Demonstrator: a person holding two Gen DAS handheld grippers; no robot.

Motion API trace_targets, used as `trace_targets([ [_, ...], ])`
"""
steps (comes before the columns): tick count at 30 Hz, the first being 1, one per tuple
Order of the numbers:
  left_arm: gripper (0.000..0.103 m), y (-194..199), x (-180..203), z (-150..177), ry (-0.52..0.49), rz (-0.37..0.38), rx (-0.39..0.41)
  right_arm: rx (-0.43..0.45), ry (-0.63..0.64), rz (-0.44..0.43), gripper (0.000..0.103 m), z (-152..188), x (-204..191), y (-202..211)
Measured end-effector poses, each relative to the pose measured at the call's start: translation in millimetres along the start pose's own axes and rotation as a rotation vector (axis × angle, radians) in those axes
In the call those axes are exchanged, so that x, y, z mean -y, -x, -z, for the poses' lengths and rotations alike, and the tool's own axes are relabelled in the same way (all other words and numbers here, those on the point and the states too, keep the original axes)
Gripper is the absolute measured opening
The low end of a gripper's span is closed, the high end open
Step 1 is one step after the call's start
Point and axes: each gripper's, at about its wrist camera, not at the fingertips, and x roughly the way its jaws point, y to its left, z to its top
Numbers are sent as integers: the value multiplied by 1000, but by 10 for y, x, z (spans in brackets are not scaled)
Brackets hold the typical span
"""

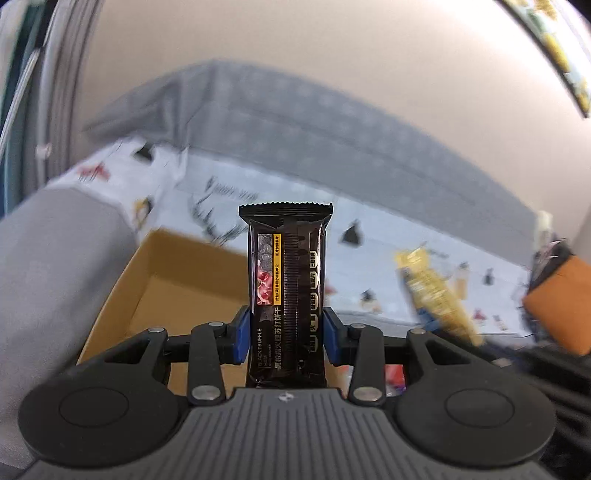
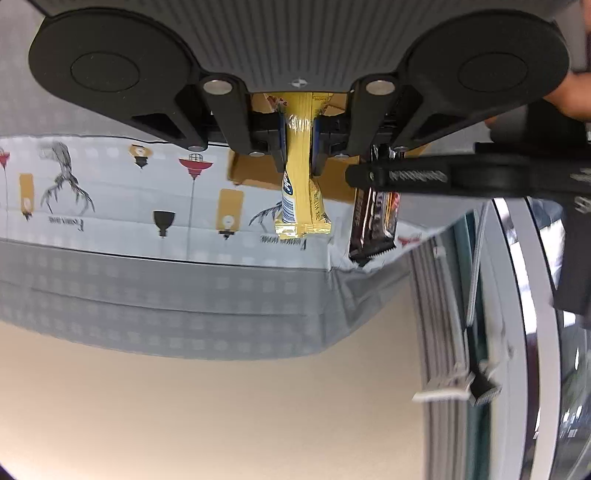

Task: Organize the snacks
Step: 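Carry both bars over the box and open both tools to drop them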

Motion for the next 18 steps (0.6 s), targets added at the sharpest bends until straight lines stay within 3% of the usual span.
trace_targets([
  [5,43,-666,-448,220,90,-40,-188,-94,32,22,14,113,-156,-439],
  [12,43,-1040,-775,215,115,-97,-295,-223,38,46,14,312,-243,-1010],
  [18,43,-1298,-982,379,106,-111,-377,-355,-46,42,14,574,-250,-1505],
])
